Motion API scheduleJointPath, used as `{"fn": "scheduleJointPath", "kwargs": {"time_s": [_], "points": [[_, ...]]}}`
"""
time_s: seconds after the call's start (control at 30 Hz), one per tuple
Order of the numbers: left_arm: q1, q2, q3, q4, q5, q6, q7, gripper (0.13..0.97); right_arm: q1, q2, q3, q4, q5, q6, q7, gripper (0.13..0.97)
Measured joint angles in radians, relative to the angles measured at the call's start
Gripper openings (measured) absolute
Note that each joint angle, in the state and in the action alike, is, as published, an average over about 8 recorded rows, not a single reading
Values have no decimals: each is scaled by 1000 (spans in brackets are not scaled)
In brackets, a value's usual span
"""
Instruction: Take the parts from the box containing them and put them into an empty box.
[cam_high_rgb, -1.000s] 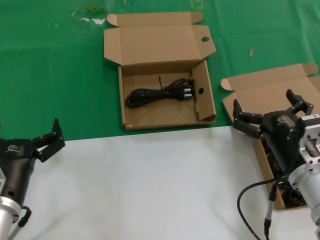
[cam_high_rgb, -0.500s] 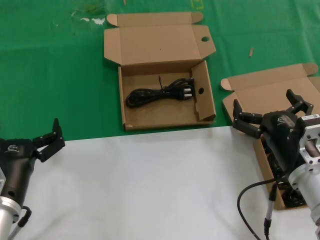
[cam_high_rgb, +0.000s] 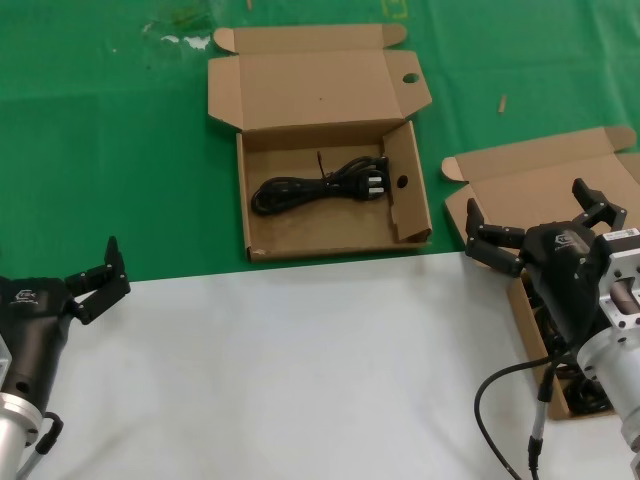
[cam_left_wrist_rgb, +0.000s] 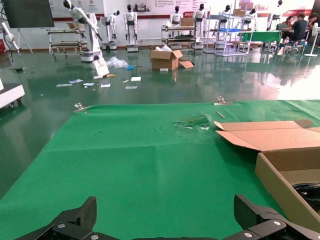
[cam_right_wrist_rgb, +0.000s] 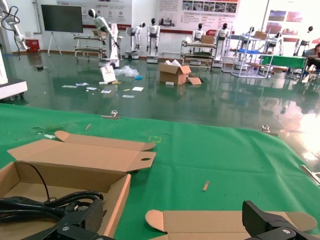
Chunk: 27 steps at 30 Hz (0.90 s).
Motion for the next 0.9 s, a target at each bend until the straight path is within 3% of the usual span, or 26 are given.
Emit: {"fn": "scheduleJointPath", "kwargs": {"time_s": [0.9], "points": [[0,0,0,0,0,0,0,966,0,0,0,0,0,0,0,966]]}}
